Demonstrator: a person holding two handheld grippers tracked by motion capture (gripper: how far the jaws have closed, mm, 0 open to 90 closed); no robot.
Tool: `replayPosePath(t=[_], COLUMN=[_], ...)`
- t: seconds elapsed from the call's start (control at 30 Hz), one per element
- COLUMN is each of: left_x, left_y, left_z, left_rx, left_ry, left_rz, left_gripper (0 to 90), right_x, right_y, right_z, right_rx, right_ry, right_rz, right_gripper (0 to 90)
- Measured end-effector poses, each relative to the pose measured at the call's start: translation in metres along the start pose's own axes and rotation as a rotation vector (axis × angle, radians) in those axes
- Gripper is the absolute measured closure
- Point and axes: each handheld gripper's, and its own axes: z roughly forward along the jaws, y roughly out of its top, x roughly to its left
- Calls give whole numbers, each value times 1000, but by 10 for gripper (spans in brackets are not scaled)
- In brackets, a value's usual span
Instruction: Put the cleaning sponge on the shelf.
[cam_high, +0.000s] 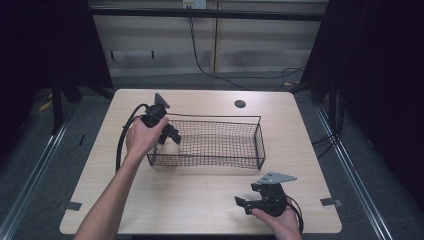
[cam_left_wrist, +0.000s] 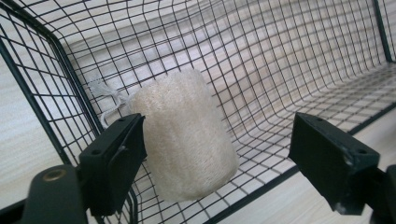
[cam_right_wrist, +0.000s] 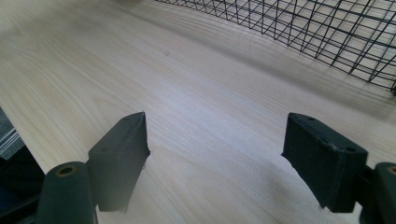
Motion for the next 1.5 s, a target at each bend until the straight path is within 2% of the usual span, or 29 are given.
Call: replayPosePath(t=[0.1,0.2,0.23,0.33,0.43,0.47,0.5,0.53,0.57,0.63,0.73,0.9,0.97,1.33,1.5], left_x=[3,4,3,3,3,3,4,4,5,5,6,5,4,-1,0], left_y=[-4,-8,-9,-12,-15,-17,-19,-21,-23,-28,-34,-44,-48,-75,-88], left_z=[-4,-10,-12,-18,-22,-23,-24,-25,-26,-28,-32,-43,-46,-49,-49], left_rx=[-20,-61,-70,-84,-94,-119,-123,-124,-121,-142,-155,-202,-211,-270,-278], left_ry=[0,-30,-29,-57,-69,-72,-75,-78,-80,-82,-107,-104,-116,-143,-127], left_rz=[23,65,57,85,81,76,91,89,109,121,143,173,198,219,243], left_gripper=[207,206,205,182,182,186,190,193,196,198,199,200,200,196,196], right_x=[0,0,0,0,0,0,0,0,0,0,-1,-1,-1,-1,-2], right_y=[0,0,0,0,0,0,0,0,0,0,1,1,1,1,1], right_z=[0,1,1,1,2,2,2,2,2,2,2,2,2,2,2], right_rx=[-1,1,1,4,4,4,4,4,4,4,5,6,5,6,6], right_ry=[-2,-2,0,-2,-3,-4,-4,-5,-6,-7,-7,-9,-10,-13,-13], right_rz=[3,0,-1,2,3,2,3,3,3,3,4,4,3,8,7], right_gripper=[218,218,218,218,218,218,218,218,218,218,218,218,218,218,218])
